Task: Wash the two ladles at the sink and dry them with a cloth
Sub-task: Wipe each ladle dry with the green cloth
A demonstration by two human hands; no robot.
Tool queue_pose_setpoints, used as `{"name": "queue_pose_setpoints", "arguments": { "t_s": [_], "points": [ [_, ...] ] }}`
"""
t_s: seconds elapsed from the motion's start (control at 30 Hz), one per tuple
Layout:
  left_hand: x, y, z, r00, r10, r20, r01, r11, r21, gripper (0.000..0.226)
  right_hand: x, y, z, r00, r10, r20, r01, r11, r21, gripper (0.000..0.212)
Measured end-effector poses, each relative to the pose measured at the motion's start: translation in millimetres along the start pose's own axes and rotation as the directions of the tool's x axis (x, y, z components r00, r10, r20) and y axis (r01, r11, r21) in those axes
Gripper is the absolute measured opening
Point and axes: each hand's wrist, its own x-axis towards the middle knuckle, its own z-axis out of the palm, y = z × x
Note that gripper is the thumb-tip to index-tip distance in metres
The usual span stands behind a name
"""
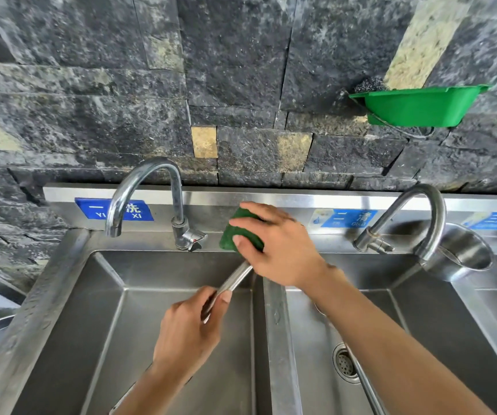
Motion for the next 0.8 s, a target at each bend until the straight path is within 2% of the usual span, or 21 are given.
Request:
{"name": "queue_pose_setpoints", "arguments": {
  "t_s": [0.07,0.17,0.2,0.33,0.37,0.4,0.43,0.47,0.53,0.57,0.6,0.67,0.73,0.77,0.8],
  "points": [
    [-3,-4,1,1.0,0.002,-0.013,-0.002,1.0,-0.007,0.041,16,11,-13,0.969,0.203,0.143,-0.227,0.957,0.18,0.03],
    [-14,-10,2,0.999,0.012,-0.035,-0.014,0.998,-0.065,0.049,25,30,-19,0.814,0.422,0.4,-0.573,0.698,0.43,0.024],
    [-17,-11,3,0.999,0.006,-0.042,-0.01,0.996,-0.086,0.046,25,35,-17,0.777,0.446,0.445,-0.626,0.625,0.467,0.022],
    [-33,-16,9,0.999,-0.038,-0.025,0.034,0.988,-0.149,0.034,18,45,1,0.697,0.495,0.518,-0.716,0.452,0.532,0.024],
    [-38,-17,10,0.998,-0.055,-0.02,0.051,0.987,-0.154,0.033,14,46,3,0.673,0.504,0.542,-0.737,0.39,0.552,0.028],
    [-41,-18,10,0.998,-0.066,-0.02,0.062,0.985,-0.162,0.032,7,47,6,0.642,0.511,0.571,-0.754,0.286,0.592,0.031],
    [-43,-18,9,0.997,-0.079,-0.024,0.073,0.982,-0.174,0.031,-2,49,10,0.609,0.521,0.599,-0.749,0.129,0.649,0.034],
    [-43,-18,7,0.995,-0.095,-0.029,0.088,0.978,-0.187,0.031,-12,48,17,0.584,0.533,0.612,-0.687,-0.076,0.722,0.032],
    [-33,-13,5,0.991,-0.127,-0.046,0.116,0.973,-0.198,0.039,-33,39,31,0.576,0.55,0.605,-0.394,-0.461,0.795,0.027],
    [-24,-8,5,0.987,-0.153,-0.056,0.138,0.968,-0.209,0.043,-42,32,37,0.566,0.559,0.606,-0.237,-0.594,0.769,0.028],
    [-15,-2,6,0.98,-0.188,-0.065,0.168,0.957,-0.237,0.045,-51,26,43,0.567,0.559,0.605,-0.109,-0.677,0.728,0.035],
    [1,8,10,0.964,-0.257,-0.065,0.227,0.927,-0.299,0.043,-65,7,55,0.555,0.589,0.588,-0.04,-0.686,0.726,0.049],
    [8,11,14,0.957,-0.285,-0.053,0.253,0.909,-0.33,0.037,-73,-12,60,0.613,0.511,0.602,-0.014,-0.755,0.655,0.035],
    [9,10,16,0.957,-0.286,-0.039,0.256,0.905,-0.341,0.032,-72,-15,58,0.615,0.485,0.622,-0.029,-0.775,0.632,0.031],
    [8,7,18,0.961,-0.277,-0.022,0.253,0.904,-0.346,0.029,-68,-17,55,0.6,0.479,0.641,-0.122,-0.737,0.664,0.028]
  ]
}}
